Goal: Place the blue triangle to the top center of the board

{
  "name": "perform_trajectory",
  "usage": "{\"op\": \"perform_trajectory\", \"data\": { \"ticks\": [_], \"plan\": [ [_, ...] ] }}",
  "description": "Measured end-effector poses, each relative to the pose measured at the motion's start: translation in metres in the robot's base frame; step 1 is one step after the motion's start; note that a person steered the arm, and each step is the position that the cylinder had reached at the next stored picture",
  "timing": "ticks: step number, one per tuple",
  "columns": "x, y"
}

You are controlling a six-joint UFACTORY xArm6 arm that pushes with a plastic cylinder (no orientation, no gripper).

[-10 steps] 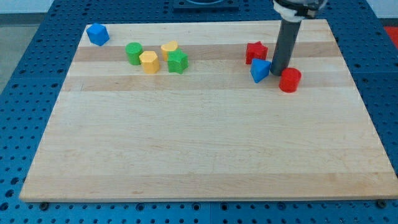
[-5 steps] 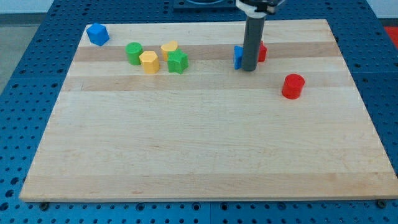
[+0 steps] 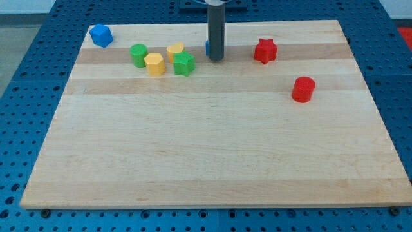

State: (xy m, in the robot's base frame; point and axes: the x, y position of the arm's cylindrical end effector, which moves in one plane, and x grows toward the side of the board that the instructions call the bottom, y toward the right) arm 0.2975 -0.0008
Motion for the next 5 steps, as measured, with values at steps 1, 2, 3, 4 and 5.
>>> {"op": "perform_trajectory", "data": {
  "ticks": [1, 2, 3, 4, 5],
  "plan": [
    [-0.019, -0.010],
    [-0.036, -0.018],
    [-0.049, -0.023],
    [-0.062, -0.029],
    [-0.071, -0.038]
  ]
}}
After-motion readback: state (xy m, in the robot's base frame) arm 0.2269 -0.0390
